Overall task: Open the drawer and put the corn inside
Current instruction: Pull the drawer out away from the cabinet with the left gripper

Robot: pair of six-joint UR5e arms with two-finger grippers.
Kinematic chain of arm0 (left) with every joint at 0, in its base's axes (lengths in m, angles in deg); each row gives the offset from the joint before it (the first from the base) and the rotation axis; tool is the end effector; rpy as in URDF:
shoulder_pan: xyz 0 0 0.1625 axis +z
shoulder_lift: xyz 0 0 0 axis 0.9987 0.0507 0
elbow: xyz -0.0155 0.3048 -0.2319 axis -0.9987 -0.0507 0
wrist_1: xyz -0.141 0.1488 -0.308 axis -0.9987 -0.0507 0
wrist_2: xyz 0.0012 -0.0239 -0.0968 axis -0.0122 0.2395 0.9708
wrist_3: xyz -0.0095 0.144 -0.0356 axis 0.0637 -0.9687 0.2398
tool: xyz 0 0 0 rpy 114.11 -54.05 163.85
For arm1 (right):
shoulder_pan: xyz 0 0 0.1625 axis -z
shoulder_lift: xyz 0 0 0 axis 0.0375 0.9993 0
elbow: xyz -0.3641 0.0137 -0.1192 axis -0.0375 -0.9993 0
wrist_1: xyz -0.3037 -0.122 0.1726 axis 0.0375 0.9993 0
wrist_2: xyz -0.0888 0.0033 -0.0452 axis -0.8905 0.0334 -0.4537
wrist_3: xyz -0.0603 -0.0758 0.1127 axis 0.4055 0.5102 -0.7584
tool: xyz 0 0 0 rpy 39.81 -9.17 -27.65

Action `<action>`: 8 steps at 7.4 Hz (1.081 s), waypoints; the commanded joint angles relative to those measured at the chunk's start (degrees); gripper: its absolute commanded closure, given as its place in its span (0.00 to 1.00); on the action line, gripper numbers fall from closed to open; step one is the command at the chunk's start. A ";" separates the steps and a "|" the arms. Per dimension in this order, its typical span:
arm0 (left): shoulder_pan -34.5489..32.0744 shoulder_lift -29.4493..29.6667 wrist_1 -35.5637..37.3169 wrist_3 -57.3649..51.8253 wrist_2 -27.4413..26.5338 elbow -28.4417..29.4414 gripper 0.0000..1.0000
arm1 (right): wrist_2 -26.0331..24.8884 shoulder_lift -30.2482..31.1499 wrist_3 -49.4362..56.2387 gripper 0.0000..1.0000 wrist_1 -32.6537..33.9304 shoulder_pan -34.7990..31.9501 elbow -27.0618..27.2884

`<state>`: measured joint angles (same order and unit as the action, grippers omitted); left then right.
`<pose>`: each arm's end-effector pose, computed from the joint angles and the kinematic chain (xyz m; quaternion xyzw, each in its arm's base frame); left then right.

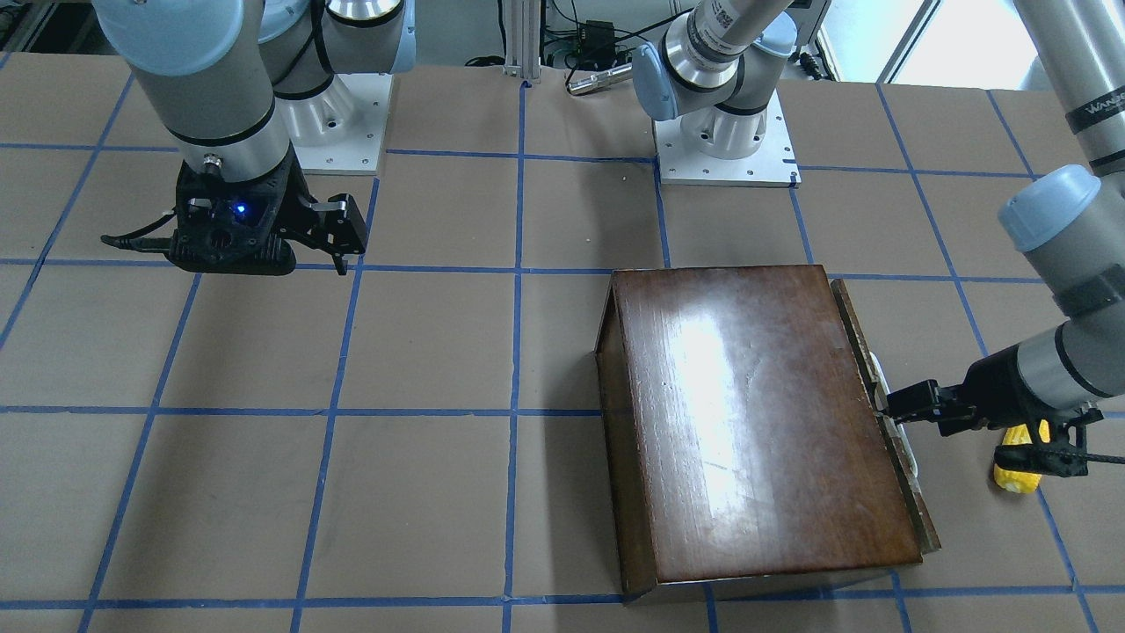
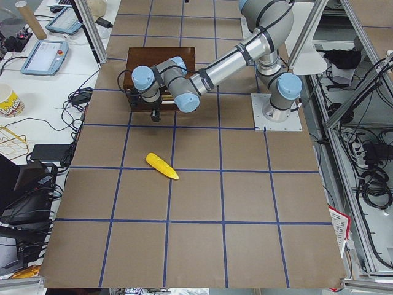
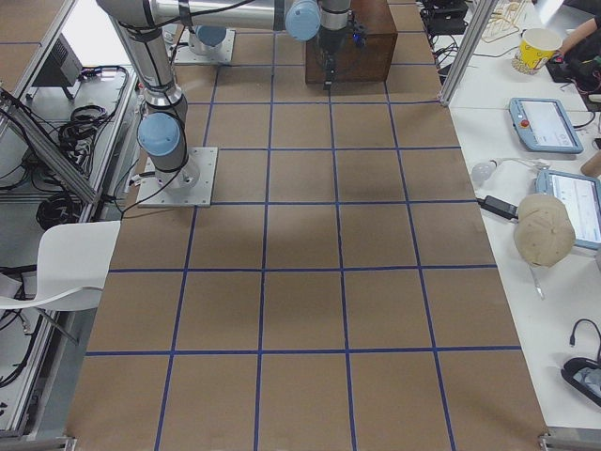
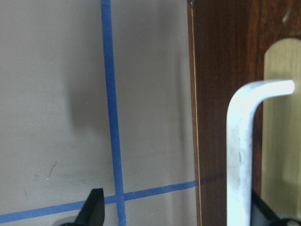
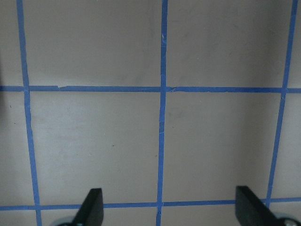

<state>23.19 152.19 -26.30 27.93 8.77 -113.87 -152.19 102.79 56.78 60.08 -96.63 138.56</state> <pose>0.1029 -0.5695 0.2161 -0.0135 -0.9937 -0.0273 0.1079 0.1598 -0.4606 0.3568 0.0115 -0.9991 -0.0209 0.0352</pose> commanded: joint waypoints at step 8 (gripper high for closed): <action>5.10 0.88 0.09 -0.29 -0.90 1.71 0.00 | 0.00 -0.03 0.00 0.00 0.07 0.00 0.00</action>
<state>27.86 153.04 -26.21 27.64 7.84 -112.22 -152.19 102.77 56.78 60.11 -96.63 138.54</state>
